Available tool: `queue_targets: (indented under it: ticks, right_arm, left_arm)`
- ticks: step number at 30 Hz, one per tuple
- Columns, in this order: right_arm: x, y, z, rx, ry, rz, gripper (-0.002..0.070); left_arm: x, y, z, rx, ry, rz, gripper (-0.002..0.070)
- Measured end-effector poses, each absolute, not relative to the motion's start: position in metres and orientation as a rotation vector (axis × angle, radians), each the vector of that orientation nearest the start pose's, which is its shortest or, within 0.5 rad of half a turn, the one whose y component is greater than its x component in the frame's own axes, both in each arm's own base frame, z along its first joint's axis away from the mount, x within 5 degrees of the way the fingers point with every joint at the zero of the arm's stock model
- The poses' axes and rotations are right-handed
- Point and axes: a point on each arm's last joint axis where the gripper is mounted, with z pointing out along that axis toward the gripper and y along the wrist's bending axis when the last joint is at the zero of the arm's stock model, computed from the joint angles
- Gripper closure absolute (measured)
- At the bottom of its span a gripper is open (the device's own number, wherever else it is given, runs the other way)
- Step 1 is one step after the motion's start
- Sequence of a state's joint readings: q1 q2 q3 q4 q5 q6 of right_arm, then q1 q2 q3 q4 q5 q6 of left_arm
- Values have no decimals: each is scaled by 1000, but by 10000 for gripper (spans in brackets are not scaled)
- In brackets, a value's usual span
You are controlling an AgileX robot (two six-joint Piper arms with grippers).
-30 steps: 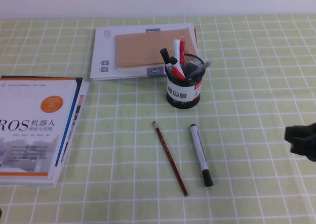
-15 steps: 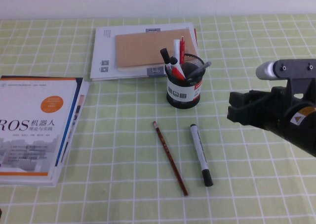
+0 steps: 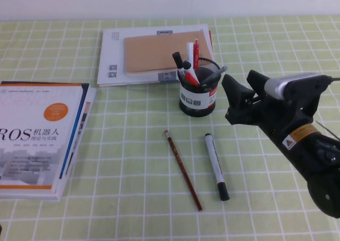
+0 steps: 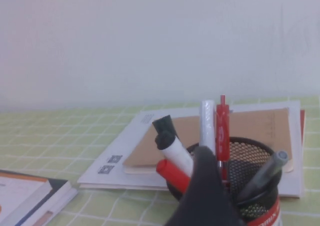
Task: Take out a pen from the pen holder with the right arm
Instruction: 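Take a marker out of the pen holder and lay it on the table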
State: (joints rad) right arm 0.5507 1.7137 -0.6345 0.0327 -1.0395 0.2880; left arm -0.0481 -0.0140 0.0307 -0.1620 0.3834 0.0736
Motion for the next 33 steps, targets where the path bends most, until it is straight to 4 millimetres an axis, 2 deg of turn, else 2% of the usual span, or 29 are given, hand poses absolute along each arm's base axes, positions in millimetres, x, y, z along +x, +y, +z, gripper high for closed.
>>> queue_targets:
  ticks: [5,11,26,33]
  right_arm:
    - [283,172,178,-184,1565,656,259]
    - [289,176,163,-189,1602,646,259]
    - [327,192,169,-153,1518,652,258]
    - [339,197,166,-134,1504,650,258]
  left_arm:
    - [52,-8,170,15,1881,-142,683]
    - [52,-8,170,15,1881,-142,683]
    - [52,-8,170,15,1881,-142,683]
    - [52,-8,170,15,1881,-142,683]
